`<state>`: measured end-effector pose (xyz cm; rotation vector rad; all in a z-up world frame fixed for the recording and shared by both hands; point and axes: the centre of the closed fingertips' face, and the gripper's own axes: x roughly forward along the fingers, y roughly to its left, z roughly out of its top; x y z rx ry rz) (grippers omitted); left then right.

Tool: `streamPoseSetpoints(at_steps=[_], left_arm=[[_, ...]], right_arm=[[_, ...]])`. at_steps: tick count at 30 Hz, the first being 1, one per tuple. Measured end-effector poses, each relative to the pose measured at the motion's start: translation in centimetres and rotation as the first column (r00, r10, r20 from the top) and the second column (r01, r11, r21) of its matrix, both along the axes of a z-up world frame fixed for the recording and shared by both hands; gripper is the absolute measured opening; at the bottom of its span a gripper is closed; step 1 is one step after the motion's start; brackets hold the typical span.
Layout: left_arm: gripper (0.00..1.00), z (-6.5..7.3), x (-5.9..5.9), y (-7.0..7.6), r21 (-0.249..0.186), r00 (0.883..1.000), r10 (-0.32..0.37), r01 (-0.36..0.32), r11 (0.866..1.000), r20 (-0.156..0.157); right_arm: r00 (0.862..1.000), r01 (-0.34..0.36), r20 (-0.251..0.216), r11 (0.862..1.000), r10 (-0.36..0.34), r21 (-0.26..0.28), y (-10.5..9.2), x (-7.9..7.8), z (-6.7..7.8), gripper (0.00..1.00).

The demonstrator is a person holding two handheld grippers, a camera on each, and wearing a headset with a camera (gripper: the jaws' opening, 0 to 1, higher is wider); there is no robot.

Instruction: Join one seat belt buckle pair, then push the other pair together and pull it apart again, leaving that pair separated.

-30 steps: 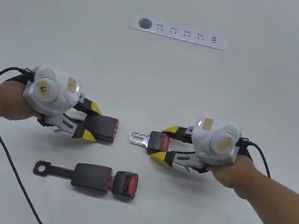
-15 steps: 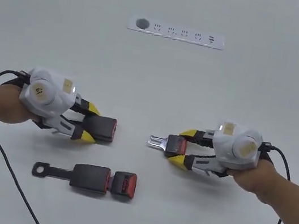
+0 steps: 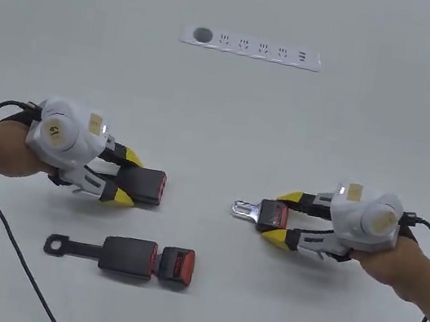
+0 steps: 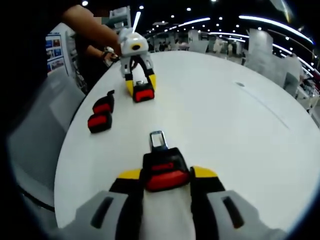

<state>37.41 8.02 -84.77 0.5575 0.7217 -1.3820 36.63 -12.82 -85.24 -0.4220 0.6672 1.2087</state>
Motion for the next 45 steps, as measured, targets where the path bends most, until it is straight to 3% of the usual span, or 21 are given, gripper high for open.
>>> streamPoseSetpoints(at_steps=[12, 15, 17, 18, 19, 21, 23, 25, 27, 28, 29, 30, 33, 34, 36, 37, 38, 39, 41, 43, 45], left_arm=[[0.37, 0.0, -0.2, -0.3, 0.032, 1.0, -0.01, 0.01, 0.999, 0.009], [0.48, 0.0, -1.1, -0.5, 0.047, 1.0, -0.025, 0.026, 0.999, -0.001], [0.55, 0.2, -1.1, -0.5, 0.056, 1.0, 0.001, -0.001, 0.998, -0.004], [0.59, 0.1, -1.2, 0.1, 0.091, 1.0, 0.009, -0.009, 0.996, -0.001], [0.63, 0.5, -1.0, 0.0, 0.079, 1.0, 0.017, -0.018, 0.997, 0.017], [0.72, 1.4, -0.5, -0.2, 0.035, 0.996, 0.093, -0.093, 0.995, 0.01], [0.77, 3.1, 0.6, -0.4, -0.039, 0.979, 0.203, -0.202, 0.979, 0.014], [0.77, 4.2, 1.2, -0.5, -0.111, 0.956, 0.294, -0.293, 0.95, -0.006], [0.79, 4.8, 1.3, 0.0, -0.118, 0.937, 0.349, -0.345, 0.931, 0.009], [0.81, 5.4, 1.2, -0.1, -0.151, 0.927, 0.374, -0.368, 0.917, 0.012], [0.83, 5.6, 1.0, 0.0, -0.157, 0.919, 0.394, -0.389, 0.908, 0.0], [0.85, 5.9, 1.0, 0.5, -0.155, 0.909, 0.416, -0.408, 0.899, 0.015], [0.88, 7.0, 0.6, 0.9, -0.195, 0.874, 0.486, -0.477, 0.857, -0.003], [0.89, 7.3, 0.6, 1.2, -0.207, 0.863, 0.505, -0.492, 0.846, 0.011], [0.92, 7.7, 0.4, 2.2, -0.207, 0.819, 0.573, -0.564, 0.8, -0.018], [0.94, 8.3, 0.5, 2.6, -0.231, 0.773, 0.632, -0.624, 0.746, -0.047], [1.0, 8.6, 0.7, 3.0, -0.252, 0.75, 0.66, -0.649, 0.718, -0.05], [1.0, 8.9, 0.6, 3.4, -0.267, 0.738, 0.673, -0.661, 0.702, -0.057], [1.0, 9.6, 0.1, 4.3, -0.296, 0.72, 0.694, -0.667, 0.684, -0.02], [1.0, 9.6, -1.0, 4.7, -0.294, 0.71, 0.703, -0.681, 0.671, -0.04], [1.0, 9.4, -2.0, 5.1, -0.285, 0.71, 0.703, -0.681, 0.675, -0.031]], right_arm=[[0.999, -0.024, 0.027, 0.999, 0.025, -0.046, -1.0, 0.2, 0.1, 0.38], [0.998, 0.059, 0.031, 0.997, -0.058, -0.047, -1.5, 1.1, 0.2, 0.48], [0.993, 0.11, 0.029, 0.994, -0.11, 0.018, -1.0, 1.3, 1.3, 0.52], [0.99, 0.137, 0.031, 0.99, -0.138, 0.033, -0.9, 1.6, 1.7, 0.55], [0.985, 0.17, 0.033, 0.985, -0.171, 0.037, -1.0, 1.8, 2.1, 0.59], [0.976, 0.203, 0.072, 0.978, -0.207, 0.054, -0.8, 2.2, 2.9, 0.72], [0.962, 0.256, 0.088, 0.965, -0.26, 0.059, -1.0, 2.9, 2.9, 0.8], [0.947, 0.299, 0.095, 0.951, -0.305, 0.073, -1.0, 2.9, 3.5, 0.82], [0.943, 0.31, 0.106, 0.948, -0.316, 0.067, -0.9, 2.7, 3.7, 0.87], [0.931, 0.34, 0.11, 0.937, -0.348, 0.083, -0.8, 2.7, 4.2, 0.89], [0.925, 0.35, 0.118, 0.932, -0.36, 0.094, -0.8, 2.6, 4.6, 0.9], [0.919, 0.364, 0.122, 0.926, -0.375, 0.104, -0.7, 2.6, 4.9, 0.91], [0.886, 0.428, 0.138, 0.895, -0.444, 0.126, -0.9, 2.7, 5.8, 0.93], [0.876, 0.446, 0.127, 0.882, -0.465, 0.151, -0.6, 2.4, 6.3, 0.95], [0.861, 0.472, 0.13, 0.867, -0.492, 0.157, -0.6, 2.0, 6.9, 0.96], [0.854, 0.483, 0.13, 0.861, -0.504, 0.162, -0.6, 1.8, 7.1, 0.97], [0.839, 0.502, 0.135, 0.846, -0.527, 0.179, -0.5, 1.6, 7.4, 0.98], [0.835, 0.505, 0.145, 0.843, -0.531, 0.185, -0.5, 1.3, 7.6, 0.98], [0.831, 0.515, 0.134, 0.838, -0.54, 0.182, -0.3, 0.5, 7.5, 0.99], [0.83, 0.515, 0.14, 0.838, -0.54, 0.178, 0.0, -0.3, 7.5, 1.0], [0.836, 0.508, 0.125, 0.84, -0.534, 0.189, 0.6, -1.2, 7.5, 1.0]])
